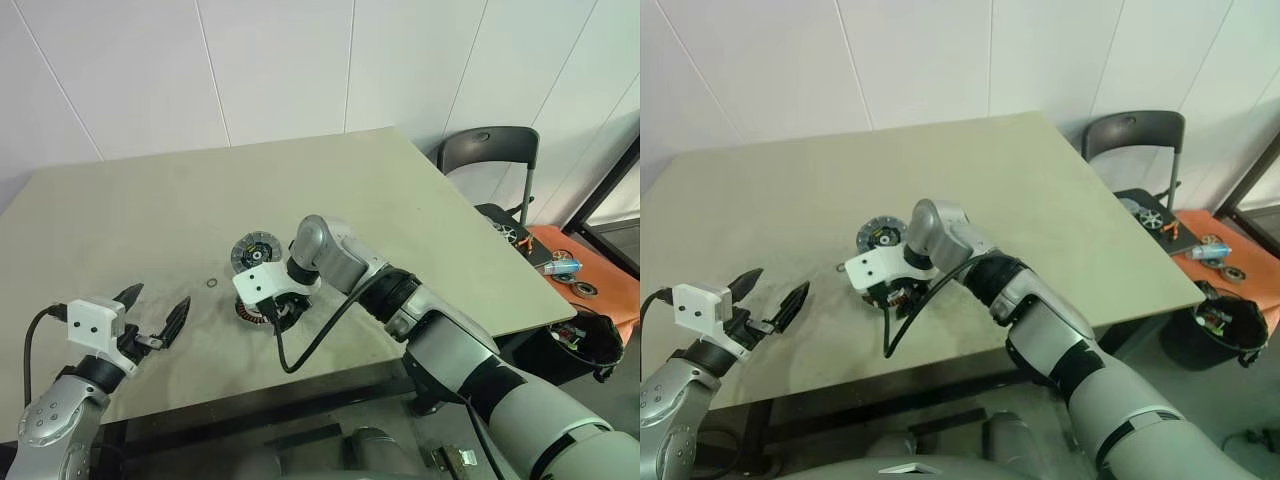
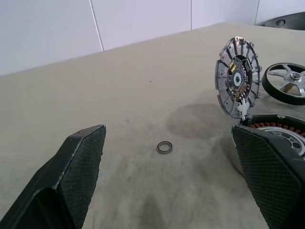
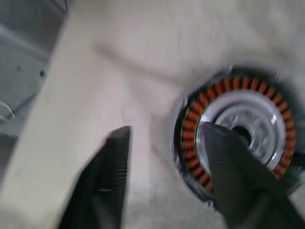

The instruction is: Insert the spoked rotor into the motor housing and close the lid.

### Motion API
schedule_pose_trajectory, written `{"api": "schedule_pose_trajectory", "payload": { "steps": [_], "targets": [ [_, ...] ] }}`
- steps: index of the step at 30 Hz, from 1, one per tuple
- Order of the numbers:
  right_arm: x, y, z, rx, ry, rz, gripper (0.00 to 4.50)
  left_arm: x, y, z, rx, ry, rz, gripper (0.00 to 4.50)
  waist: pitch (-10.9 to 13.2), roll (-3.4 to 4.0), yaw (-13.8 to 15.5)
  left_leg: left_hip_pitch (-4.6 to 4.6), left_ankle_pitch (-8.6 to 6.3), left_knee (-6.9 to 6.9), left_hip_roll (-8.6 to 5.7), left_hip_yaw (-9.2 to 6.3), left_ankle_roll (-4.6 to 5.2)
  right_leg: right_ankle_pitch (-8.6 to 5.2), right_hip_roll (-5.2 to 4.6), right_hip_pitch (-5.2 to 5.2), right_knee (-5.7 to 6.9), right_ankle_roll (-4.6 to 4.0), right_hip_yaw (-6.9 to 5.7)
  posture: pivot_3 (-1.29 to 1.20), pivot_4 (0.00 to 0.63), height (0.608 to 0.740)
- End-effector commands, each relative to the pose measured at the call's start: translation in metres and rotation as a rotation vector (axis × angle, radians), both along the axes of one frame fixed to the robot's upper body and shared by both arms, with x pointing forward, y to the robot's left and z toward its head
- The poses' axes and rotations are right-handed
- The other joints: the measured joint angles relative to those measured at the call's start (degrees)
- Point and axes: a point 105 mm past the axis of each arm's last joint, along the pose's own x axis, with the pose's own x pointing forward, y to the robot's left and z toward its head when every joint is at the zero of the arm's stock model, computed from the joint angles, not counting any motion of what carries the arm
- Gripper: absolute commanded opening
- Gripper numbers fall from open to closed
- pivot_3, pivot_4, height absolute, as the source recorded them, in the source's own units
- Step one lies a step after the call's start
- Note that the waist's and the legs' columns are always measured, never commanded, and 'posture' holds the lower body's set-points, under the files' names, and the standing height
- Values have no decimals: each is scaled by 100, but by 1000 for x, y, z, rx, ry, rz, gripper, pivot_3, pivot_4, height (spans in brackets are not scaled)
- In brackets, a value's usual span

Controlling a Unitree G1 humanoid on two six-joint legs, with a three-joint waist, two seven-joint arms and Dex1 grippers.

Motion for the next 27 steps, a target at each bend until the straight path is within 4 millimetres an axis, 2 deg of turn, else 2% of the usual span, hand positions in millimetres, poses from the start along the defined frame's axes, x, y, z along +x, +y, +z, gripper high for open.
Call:
{"api": "schedule_pose_trajectory", "payload": {
  "steps": [1, 3, 7, 9, 12, 17, 22, 27],
  "targets": [
    [-2, 2, 27, 99, 34, -11, 3994, 0, -3, 10, 15, -21, -17, 4500, 0, 0, 0, 0, 0, 0, 0, 0, 0, 0, 0, 0, -1, 0, 0, 0, 0, 740],
    [-3, -1, 33, 123, 50, -24, 4483, 0, -3, 9, 13, -15, -18, 4500, 0, 0, 9, -2, 0, 3, 0, -1, 0, -1, 0, 1, -1, -1, -1, 0, 0, 740],
    [14, -7, 60, 360, 103, -183, 4483, 4, 0, 2, -18, 21, 34, 4500, -1, -3, 3, -2, 0, 7, -1, -1, 0, -1, -1, 3, -2, -1, -1, 0, 0, 740],
    [21, -16, 64, 458, 88, -223, 4483, 9, 0, 0, -46, 27, 50, 4500, -3, -5, 14, -1, 0, 8, 0, -1, 0, 0, -1, 4, -1, -1, -1, 0, 0, 740],
    [20, -36, 65, 591, 205, -276, 4483, 20, 2, -2, -50, 31, 79, 4500, -7, -11, 32, 0, 0, 8, -1, -6, 0, 0, -1, 11, -5, 0, -6, 0, 0, 740],
    [27, -66, 53, 705, 190, -356, 4483, 44, 8, -4, -70, 27, 130, 4500, -6, -9, 13, 1, 0, 11, -1, -3, 0, 8, -1, 15, -5, 11, -5, 0, 0, 740],
    [32, -83, 50, 770, 178, -412, 4483, 65, 15, -16, -84, 49, 167, 4500, -5, -6, 2, 9, 0, 7, 1, -2, 1, 13, 3, 16, 0, 12, -3, 0, 0, 740],
    [36, -88, 47, 780, 168, -447, 4483, 80, 12, -32, -92, 89, 179, 4500, -6, -7, 16, 7, 1, 12, -1, -1, 1, 14, 1, 19, -5, 11, -2, 0, 0, 740]
  ]
}}
